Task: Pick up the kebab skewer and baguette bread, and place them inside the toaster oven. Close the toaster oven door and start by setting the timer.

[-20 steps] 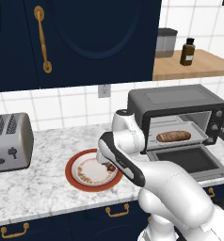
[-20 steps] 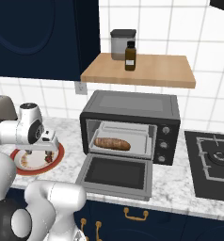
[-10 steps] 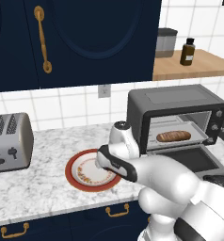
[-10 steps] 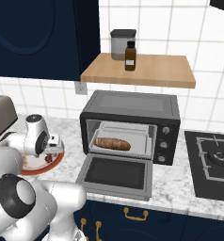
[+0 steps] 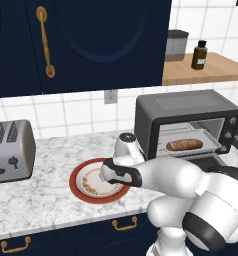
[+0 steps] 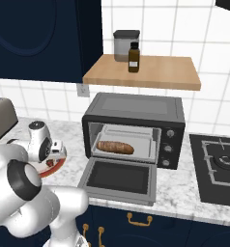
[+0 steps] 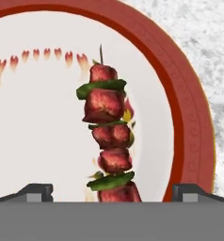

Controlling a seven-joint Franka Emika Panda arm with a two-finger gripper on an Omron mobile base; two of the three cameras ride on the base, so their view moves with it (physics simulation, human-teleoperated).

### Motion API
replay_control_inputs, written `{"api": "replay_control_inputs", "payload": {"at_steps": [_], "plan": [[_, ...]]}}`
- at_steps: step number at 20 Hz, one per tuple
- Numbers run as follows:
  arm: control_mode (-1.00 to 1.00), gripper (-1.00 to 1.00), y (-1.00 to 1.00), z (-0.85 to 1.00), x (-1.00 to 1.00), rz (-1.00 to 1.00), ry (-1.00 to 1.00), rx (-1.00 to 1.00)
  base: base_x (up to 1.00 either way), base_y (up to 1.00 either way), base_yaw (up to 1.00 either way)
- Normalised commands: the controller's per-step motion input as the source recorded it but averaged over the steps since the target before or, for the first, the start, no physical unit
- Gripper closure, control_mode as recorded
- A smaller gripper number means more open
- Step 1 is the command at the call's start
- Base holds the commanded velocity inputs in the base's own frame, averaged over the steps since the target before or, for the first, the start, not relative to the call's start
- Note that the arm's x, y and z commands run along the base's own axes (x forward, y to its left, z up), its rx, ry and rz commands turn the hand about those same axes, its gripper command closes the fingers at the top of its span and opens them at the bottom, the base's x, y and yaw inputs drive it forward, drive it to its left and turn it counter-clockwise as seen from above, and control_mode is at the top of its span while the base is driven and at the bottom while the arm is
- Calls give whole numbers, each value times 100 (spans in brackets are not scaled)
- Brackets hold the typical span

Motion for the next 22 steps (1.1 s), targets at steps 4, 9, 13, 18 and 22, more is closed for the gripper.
{"api": "replay_control_inputs", "payload": {"at_steps": [4,9,13,18,22], "plan": [[-100,-100,0,-14,0,0,0,0,0,0,0],[-100,-100,0,-17,1,0,0,0,0,0,0],[-100,-100,0,-19,1,0,-1,0,0,0,0],[-100,100,0,-9,0,0,0,0,0,0,0],[-100,100,0,0,0,0,0,0,0,0,0]]}}
